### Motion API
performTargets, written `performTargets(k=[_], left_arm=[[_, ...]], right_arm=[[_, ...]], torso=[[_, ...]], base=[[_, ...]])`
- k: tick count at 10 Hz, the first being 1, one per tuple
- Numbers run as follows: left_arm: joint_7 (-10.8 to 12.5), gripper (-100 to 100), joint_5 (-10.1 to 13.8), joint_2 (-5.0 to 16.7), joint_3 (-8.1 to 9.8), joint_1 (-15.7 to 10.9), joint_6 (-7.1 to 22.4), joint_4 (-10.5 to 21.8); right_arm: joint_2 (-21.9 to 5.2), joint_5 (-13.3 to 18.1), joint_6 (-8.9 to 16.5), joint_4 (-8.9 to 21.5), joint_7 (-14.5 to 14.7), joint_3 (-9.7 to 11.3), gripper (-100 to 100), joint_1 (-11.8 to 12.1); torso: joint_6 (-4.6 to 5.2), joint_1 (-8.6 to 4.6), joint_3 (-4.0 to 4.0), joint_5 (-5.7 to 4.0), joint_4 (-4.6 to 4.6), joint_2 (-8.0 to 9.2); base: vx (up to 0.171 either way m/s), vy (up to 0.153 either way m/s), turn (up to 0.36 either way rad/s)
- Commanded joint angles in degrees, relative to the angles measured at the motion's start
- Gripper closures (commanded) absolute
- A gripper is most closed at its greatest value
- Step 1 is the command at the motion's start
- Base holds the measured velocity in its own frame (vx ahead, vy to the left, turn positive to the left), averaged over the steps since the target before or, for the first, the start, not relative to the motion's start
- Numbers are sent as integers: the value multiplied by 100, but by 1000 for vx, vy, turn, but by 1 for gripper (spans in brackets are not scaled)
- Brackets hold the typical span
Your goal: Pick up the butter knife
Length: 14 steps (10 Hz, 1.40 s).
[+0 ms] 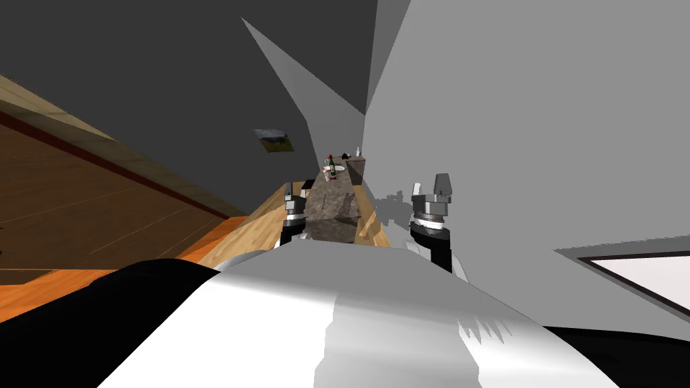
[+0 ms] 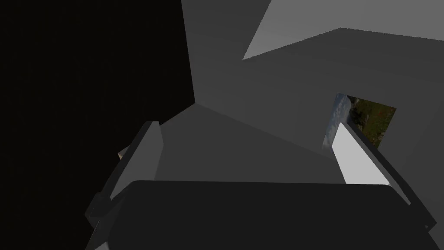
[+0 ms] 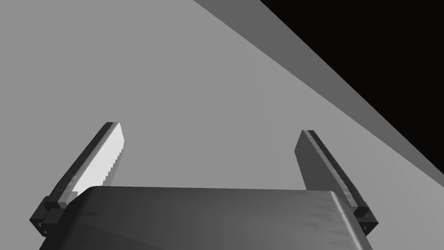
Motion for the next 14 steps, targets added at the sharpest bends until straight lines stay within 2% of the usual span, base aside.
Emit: performTargets(k=[1, 3, 6, 12, 13, 14], left_arm=[[-54, -100, 31, 191, 1, -13, 20, 5], [-182, -100, 105, 494, 9, -41, 68, 18], [-501, -100, 294, 956, 44, -104, 195, 65], [-1450, -100, 924, 1815, 198, -216, 671, 324], [-1501, -100, 924, 1815, 198, -216, 671, 324], [-1703, -100, 1059, 1958, 234, -223, 782, 398]], right_arm=[[0, 0, 0, 0, 0, 0, 0, 0], [0, 0, 0, 0, 0, 0, 0, 0], [-1, 0, 0, 0, 0, 0, 0, -1], [-1, 0, 0, 0, 0, 0, 0, -1], [-1, 0, 0, 0, 0, 0, 0, -1], [0, 0, 0, 0, 0, -1, 0, 0]], torso=[[0, 0, 0, 0, 0, 0], [0, 11, 3, 2, 1, 6], [1, 29, 8, 6, 3, 15], [1, 28, 11, 7, 4, 18], [1, 24, 11, 6, 4, 19], [-2, 19, 8, 5, 4, 14]], base=[[-7, 12, -28], [-24, 35, -40], [-36, 69, -71], [-49, 66, -127], [-38, 39, -41], [-27, 25, -98]])
